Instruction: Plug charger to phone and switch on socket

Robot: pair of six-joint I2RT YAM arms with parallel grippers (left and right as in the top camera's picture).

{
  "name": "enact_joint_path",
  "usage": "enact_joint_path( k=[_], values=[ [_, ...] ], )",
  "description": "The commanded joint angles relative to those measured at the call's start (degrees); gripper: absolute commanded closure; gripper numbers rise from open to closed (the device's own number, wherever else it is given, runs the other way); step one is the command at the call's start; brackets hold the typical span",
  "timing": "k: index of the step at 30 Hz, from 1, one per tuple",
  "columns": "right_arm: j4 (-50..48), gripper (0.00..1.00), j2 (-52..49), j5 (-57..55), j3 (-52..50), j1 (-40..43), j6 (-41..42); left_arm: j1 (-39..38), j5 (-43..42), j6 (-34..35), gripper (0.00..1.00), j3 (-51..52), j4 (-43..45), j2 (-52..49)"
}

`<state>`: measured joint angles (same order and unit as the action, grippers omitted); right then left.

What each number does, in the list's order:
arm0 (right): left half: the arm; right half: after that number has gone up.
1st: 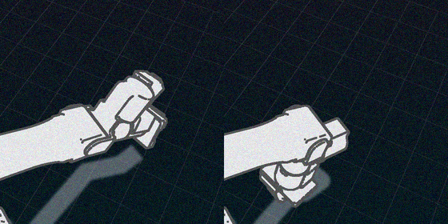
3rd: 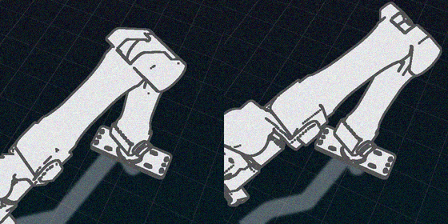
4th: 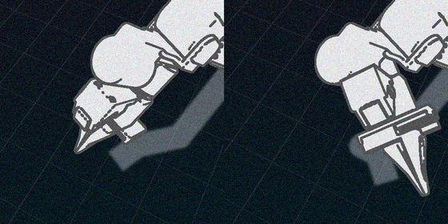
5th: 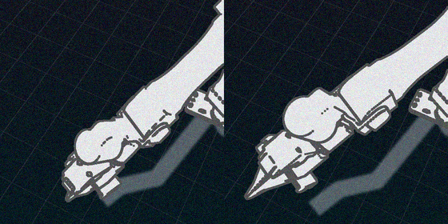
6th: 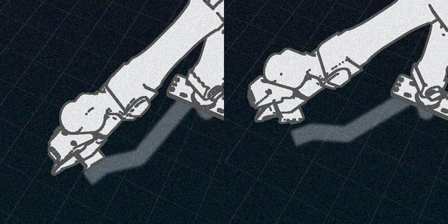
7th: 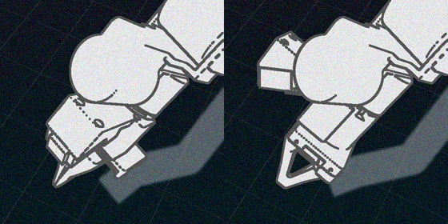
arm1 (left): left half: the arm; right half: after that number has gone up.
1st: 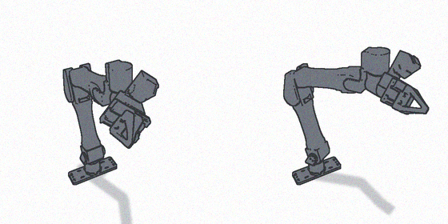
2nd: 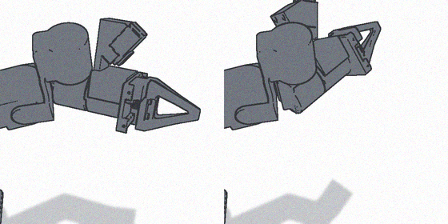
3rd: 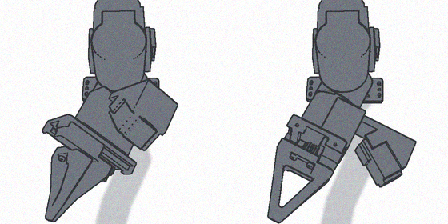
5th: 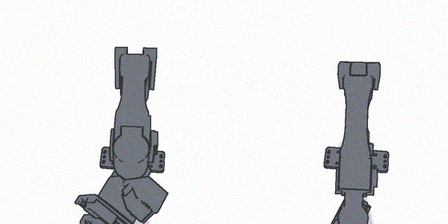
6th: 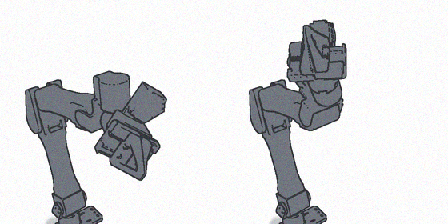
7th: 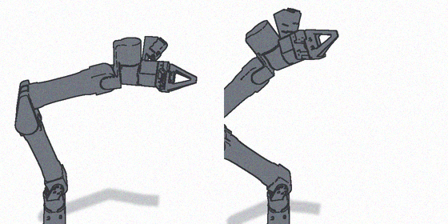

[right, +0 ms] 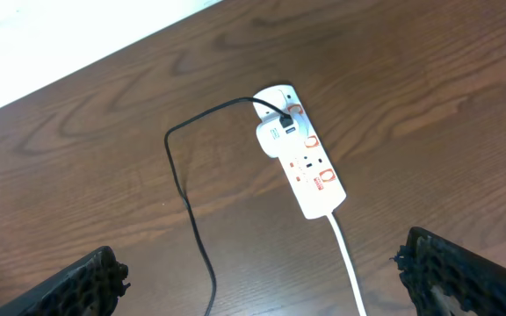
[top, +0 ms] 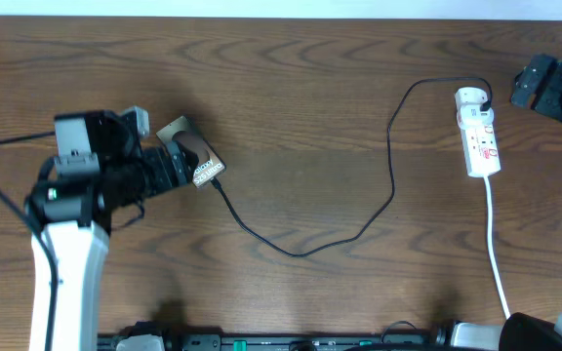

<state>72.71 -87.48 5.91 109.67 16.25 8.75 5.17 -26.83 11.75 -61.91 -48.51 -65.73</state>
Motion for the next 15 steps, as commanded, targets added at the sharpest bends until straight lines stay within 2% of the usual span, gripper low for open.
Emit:
enact_joint_path(
  k=[1,3,5,10,12,14,15],
  values=[
    [0.22,0.01,0.46,-0.44,0.09,-0.28,0.63,-6.40,11.19,-1.01,0.14,5.40,4.37,10.51],
    [0.22,0.01,0.46,-0.42,0.09,-0.28,0.63,-11.43,16.85,-1.03,0.14,13.07,13.42,19.80],
    [0.22,0.01,0.46,-0.44,0.09,-0.28,0.63,-13.16,18.93,-1.05,0.14,19.65,20.52,27.12],
    [0.22,0.01,0.46,-0.44,0.09,-0.28,0.63,-10.99,18.95,-3.17,0.14,39.34,45.81,45.09],
    [0.22,0.01,0.46,-0.44,0.09,-0.28,0.63,-9.33,18.95,-3.17,0.14,46.18,56.02,49.53],
    [0.22,0.01,0.46,-0.44,0.09,-0.28,0.63,-8.31,18.97,-3.23,0.14,50.84,62.58,52.09],
    [0.22,0.01,0.46,-0.42,0.09,-0.28,0.63,-7.61,18.95,-5.01,0.14,54.82,67.01,54.40]
  ],
)
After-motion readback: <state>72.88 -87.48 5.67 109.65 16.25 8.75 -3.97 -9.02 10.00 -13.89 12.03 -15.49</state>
